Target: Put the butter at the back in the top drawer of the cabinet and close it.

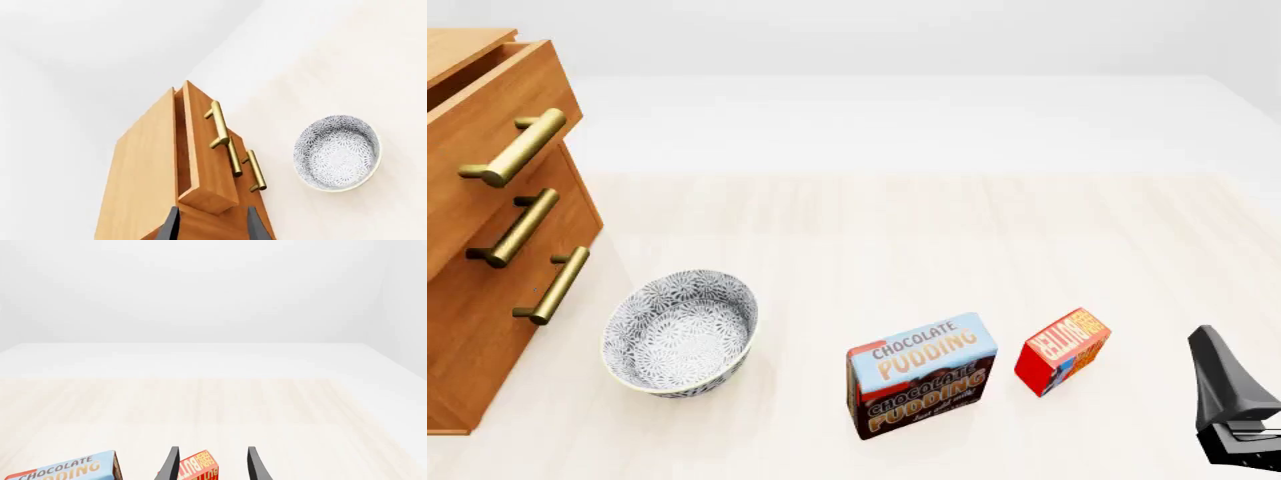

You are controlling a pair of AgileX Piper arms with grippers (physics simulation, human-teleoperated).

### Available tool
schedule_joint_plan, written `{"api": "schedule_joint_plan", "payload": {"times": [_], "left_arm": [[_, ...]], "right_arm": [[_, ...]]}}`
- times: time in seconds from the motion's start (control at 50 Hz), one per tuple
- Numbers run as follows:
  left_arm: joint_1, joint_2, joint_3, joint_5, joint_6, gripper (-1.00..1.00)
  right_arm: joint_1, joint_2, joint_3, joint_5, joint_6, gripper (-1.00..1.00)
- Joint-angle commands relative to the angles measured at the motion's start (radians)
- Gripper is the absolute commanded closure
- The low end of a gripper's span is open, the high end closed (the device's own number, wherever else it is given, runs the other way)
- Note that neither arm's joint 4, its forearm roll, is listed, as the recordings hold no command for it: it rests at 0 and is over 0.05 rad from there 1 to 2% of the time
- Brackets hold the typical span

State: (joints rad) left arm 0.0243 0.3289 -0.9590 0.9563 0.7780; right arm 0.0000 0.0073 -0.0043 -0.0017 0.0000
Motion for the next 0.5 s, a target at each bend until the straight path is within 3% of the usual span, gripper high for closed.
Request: {"api": "schedule_joint_plan", "payload": {"times": [0.02,0.12,0.2,0.34,0.44,0.48,0.5], "left_arm": [[-0.029,0.164,-0.144,0.069,-0.163,-1.00],[-0.024,0.208,-0.178,0.088,-0.210,-1.00],[-0.048,0.265,-0.204,0.097,-0.289,-1.00],[-0.112,0.411,-0.337,0.162,-0.470,-1.00],[-0.105,0.432,-0.360,0.168,-0.482,-1.00],[-0.150,0.484,-0.366,0.170,-0.561,-1.00],[-0.129,0.472,-0.371,0.175,-0.547,-1.00]], "right_arm": [[0.000,0.000,0.000,0.000,0.000,-1.00],[0.000,0.000,0.000,0.000,0.000,-1.00],[0.000,0.000,0.000,0.000,0.000,-1.00],[0.000,0.000,0.000,0.000,0.000,-1.00],[0.000,0.000,0.000,0.000,0.000,-1.00],[0.000,0.000,0.000,0.000,0.000,-1.00],[0.000,0.000,0.000,0.000,0.000,-1.00]]}}
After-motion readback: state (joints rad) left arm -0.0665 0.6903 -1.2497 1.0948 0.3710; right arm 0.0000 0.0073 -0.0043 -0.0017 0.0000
